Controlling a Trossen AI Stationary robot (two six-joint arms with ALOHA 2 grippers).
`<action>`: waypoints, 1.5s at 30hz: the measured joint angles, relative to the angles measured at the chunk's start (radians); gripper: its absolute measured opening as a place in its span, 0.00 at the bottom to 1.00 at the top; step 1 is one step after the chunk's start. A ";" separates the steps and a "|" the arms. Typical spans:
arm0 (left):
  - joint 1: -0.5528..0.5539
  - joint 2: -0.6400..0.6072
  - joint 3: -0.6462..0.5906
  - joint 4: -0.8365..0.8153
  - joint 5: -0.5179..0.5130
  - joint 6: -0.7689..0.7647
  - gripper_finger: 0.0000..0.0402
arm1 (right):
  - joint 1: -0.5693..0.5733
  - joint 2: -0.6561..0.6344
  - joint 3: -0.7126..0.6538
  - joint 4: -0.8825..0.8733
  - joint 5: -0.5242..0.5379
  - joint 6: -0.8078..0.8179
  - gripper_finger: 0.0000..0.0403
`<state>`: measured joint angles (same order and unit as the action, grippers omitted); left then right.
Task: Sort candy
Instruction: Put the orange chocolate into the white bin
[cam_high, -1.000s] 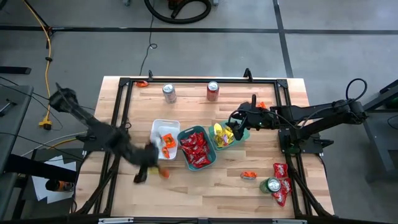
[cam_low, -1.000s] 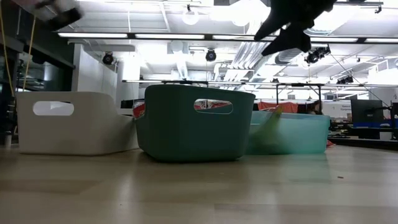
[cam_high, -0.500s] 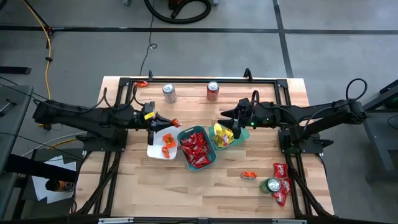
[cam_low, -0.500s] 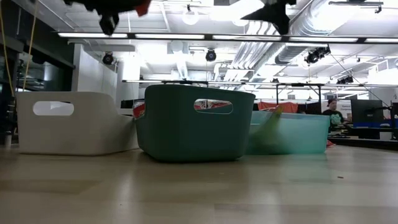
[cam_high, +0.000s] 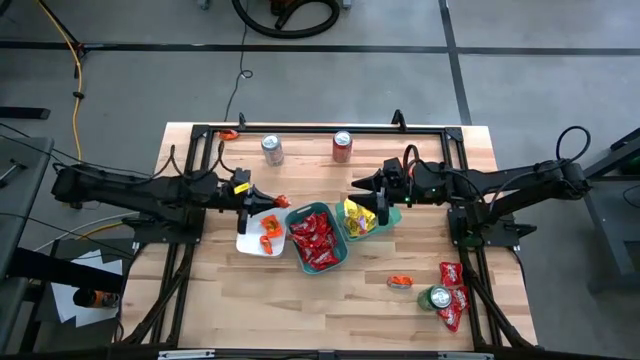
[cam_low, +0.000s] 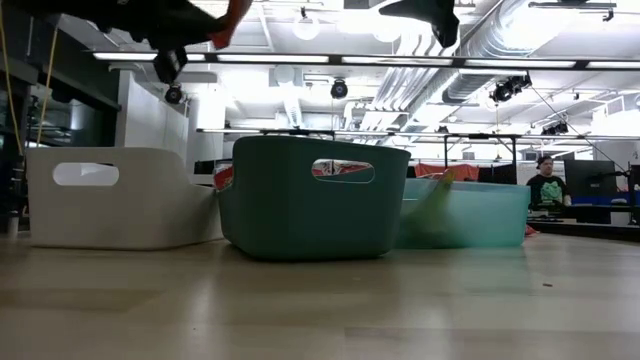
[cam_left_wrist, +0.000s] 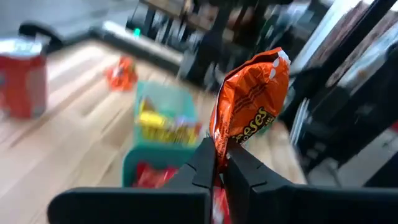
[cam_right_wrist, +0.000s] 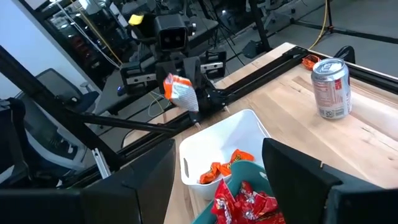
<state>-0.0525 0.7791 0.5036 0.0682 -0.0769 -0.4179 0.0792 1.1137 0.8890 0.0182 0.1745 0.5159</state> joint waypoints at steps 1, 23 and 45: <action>0.000 -0.003 0.029 -0.081 0.002 0.001 0.02 | 0.000 0.000 0.000 -0.003 0.000 0.000 0.59; 0.000 0.153 0.178 -0.717 -0.008 -0.026 0.36 | 0.000 -0.003 0.000 -0.060 -0.004 0.012 0.59; -0.001 0.136 0.313 -0.394 -0.216 0.016 0.49 | 0.387 0.320 0.144 -0.865 -0.261 0.564 0.59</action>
<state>-0.0532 0.9156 0.8171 -0.3255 -0.2930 -0.4015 0.4667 1.4340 1.0328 -0.8469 -0.0860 1.0795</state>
